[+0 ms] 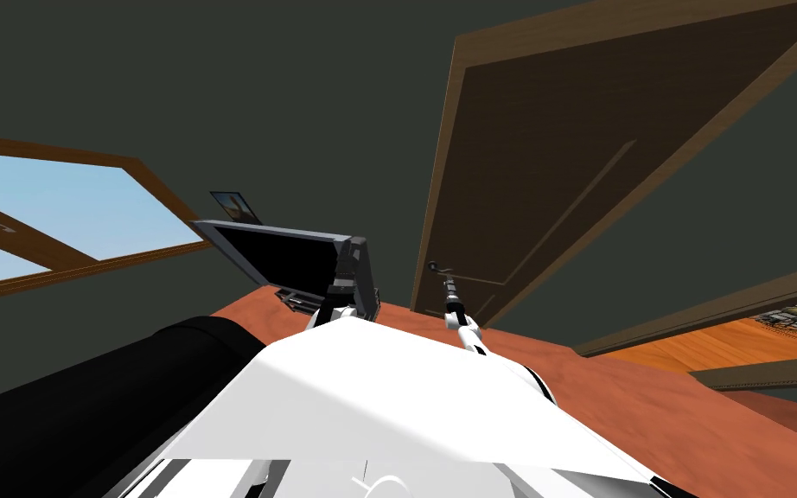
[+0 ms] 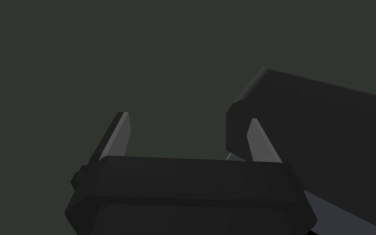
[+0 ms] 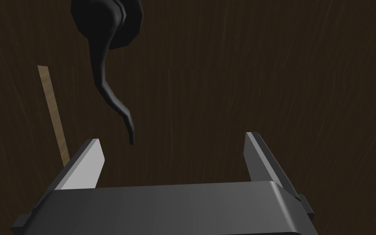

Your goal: Pull the door open

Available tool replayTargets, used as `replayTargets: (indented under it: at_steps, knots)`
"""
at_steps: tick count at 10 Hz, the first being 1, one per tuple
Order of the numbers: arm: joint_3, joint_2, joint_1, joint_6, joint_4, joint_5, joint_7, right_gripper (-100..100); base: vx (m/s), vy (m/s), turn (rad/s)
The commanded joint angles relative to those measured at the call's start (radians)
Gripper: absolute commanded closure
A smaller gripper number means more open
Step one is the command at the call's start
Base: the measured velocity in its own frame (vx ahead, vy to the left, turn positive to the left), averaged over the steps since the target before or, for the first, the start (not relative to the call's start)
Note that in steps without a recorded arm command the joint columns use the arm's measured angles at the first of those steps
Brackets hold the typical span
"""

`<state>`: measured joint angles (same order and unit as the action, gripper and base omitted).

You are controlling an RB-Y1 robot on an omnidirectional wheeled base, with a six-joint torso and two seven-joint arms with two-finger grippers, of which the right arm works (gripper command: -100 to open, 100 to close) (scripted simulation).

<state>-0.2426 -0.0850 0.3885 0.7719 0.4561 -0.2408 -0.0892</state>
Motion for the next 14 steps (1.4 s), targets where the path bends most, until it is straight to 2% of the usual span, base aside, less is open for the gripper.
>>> replayTargets:
  at_steps: [1,11,14]
  knots:
    - [0.0,0.0,0.0,0.0,0.0,0.0,0.0,-100,0.04,0.003,0.038]
    - [-0.001,0.001,0.0,0.001,0.0,0.0,0.0,-100,0.005,0.004,-0.002]
    - [-0.001,-0.006,-0.006,0.01,0.001,0.014,0.006,-100,-0.222,-0.066,0.129]
